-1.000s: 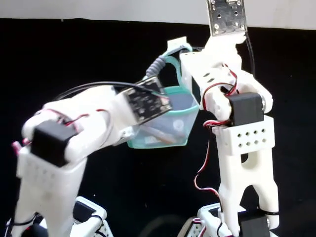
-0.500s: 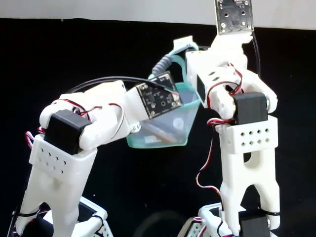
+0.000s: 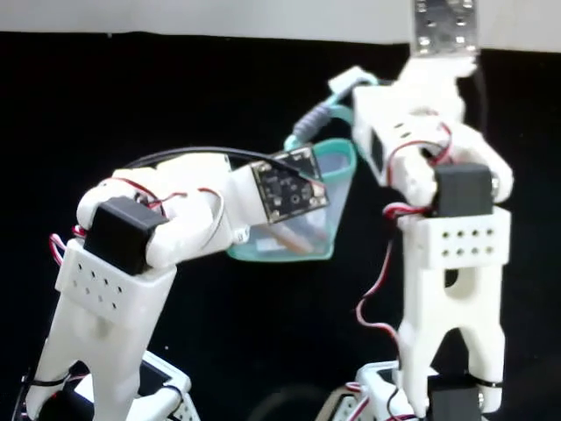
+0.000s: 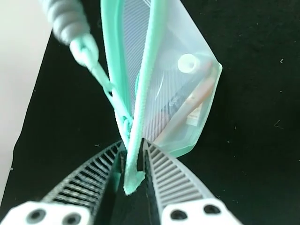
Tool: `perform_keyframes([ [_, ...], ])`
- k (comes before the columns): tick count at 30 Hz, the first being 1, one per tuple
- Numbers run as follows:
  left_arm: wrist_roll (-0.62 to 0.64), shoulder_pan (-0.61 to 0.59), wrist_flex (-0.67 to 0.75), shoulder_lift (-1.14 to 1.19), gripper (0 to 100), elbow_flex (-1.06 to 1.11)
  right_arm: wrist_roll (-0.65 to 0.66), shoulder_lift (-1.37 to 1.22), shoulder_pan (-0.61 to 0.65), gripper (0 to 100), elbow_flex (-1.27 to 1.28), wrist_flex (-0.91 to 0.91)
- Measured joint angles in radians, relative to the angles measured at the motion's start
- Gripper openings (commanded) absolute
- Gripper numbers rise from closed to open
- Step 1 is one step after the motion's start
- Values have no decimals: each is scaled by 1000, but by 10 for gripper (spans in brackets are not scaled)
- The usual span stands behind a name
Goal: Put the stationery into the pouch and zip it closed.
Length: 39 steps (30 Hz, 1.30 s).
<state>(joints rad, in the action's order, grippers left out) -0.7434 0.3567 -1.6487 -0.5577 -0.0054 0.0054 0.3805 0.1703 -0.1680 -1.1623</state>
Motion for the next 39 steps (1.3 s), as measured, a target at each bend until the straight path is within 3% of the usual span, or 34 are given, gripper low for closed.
perform_keyframes([
  [12,40,-132,5,2,7,0,-2,83,-72,5,3,-2],
  [29,80,-265,-41,0,7,-3,-2,218,-414,5,2,8],
  [39,80,-265,-52,0,7,-3,-2,221,-577,5,81,117],
])
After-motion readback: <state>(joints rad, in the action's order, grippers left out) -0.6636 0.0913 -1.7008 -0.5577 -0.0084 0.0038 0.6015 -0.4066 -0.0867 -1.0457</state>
